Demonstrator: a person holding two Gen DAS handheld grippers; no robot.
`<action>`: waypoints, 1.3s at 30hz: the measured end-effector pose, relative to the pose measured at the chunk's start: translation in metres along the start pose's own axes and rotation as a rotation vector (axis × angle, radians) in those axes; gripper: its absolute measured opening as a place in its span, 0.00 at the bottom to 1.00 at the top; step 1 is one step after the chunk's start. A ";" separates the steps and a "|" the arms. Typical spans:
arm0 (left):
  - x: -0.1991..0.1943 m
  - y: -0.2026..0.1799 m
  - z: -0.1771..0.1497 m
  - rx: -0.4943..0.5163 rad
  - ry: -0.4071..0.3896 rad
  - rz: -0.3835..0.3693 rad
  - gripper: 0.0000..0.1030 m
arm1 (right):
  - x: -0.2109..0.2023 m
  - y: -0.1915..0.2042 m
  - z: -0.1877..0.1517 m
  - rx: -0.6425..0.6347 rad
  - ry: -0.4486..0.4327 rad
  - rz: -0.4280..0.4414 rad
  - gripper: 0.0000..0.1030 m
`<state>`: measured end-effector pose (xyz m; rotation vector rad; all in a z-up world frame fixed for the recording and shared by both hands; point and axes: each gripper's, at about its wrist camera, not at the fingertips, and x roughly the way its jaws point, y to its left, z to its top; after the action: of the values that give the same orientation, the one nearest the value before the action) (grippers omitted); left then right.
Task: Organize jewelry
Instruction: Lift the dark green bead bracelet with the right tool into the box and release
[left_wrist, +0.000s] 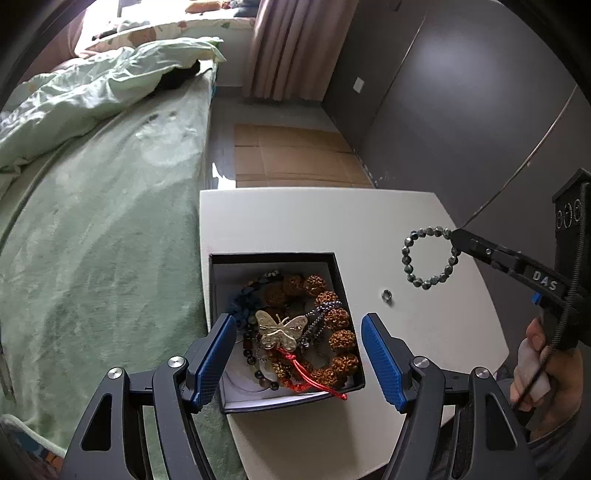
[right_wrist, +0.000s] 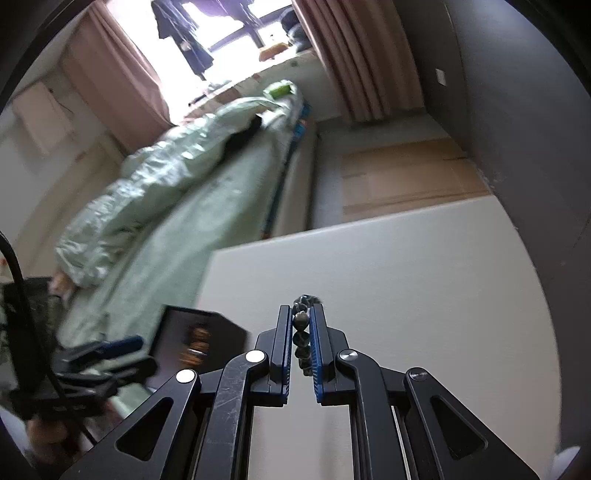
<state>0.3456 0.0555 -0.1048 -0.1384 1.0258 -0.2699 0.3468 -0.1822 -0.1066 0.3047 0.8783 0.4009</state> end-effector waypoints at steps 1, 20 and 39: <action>-0.003 0.001 0.000 -0.005 -0.007 -0.003 0.69 | -0.001 0.003 0.001 0.001 -0.007 0.020 0.10; -0.055 0.049 -0.019 -0.126 -0.152 -0.046 0.82 | 0.010 0.099 -0.002 -0.044 -0.026 0.354 0.10; -0.086 0.033 -0.028 -0.101 -0.230 -0.061 0.96 | 0.004 0.070 -0.009 -0.066 0.052 0.107 0.60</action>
<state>0.2848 0.1121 -0.0564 -0.2860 0.8074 -0.2510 0.3272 -0.1180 -0.0858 0.2824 0.9005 0.5378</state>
